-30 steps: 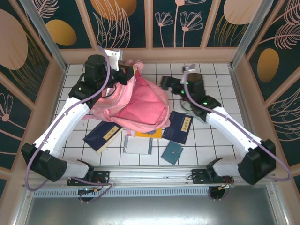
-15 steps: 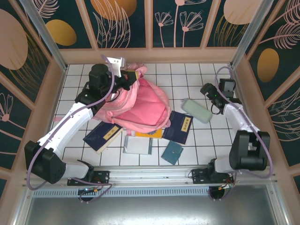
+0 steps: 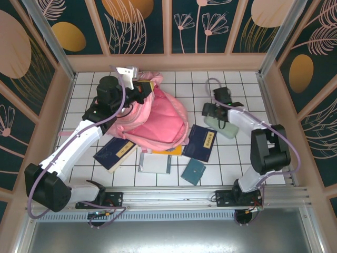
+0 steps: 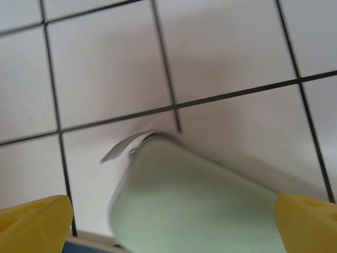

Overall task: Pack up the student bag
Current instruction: Rotate the pencil case at the middle-right of the table, then pick up the pencil case from the middle-right of the table.

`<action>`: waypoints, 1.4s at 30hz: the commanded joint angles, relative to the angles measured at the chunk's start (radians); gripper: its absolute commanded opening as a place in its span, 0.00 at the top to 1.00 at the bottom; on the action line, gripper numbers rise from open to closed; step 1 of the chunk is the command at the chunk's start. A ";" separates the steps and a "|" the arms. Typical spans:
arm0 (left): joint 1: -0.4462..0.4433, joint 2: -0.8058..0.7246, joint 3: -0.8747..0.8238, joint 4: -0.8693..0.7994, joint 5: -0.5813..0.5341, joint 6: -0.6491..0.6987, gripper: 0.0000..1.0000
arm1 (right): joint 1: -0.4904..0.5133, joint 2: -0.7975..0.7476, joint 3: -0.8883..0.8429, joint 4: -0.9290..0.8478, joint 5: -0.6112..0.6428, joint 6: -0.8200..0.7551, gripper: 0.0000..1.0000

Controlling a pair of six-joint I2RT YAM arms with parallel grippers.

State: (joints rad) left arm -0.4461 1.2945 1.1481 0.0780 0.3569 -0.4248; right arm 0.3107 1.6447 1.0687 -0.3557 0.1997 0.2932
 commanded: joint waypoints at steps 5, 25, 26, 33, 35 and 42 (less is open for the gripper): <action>0.003 -0.041 0.006 0.117 -0.005 -0.014 1.00 | 0.100 0.021 -0.004 -0.175 0.389 -0.052 0.01; 0.003 -0.038 0.006 0.120 0.002 -0.019 1.00 | -0.037 0.180 0.125 -0.119 0.259 -0.022 0.01; 0.003 -0.038 0.006 0.118 -0.001 -0.016 1.00 | -0.053 0.183 0.132 -0.114 0.226 -0.019 0.01; 0.003 -0.037 0.006 0.114 -0.008 -0.008 1.00 | -0.175 0.150 0.136 -0.096 -0.107 0.045 0.01; 0.003 -0.037 0.007 0.115 -0.004 -0.009 1.00 | -0.187 0.148 0.138 -0.124 -0.136 0.059 0.01; 0.003 -0.035 0.010 0.115 0.002 -0.011 1.00 | -0.185 0.120 0.096 -0.187 -0.045 0.069 0.01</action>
State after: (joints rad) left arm -0.4458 1.2945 1.1481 0.0784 0.3588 -0.4393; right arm 0.1253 1.8072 1.1885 -0.4839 0.1398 0.3431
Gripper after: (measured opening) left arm 0.062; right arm 0.988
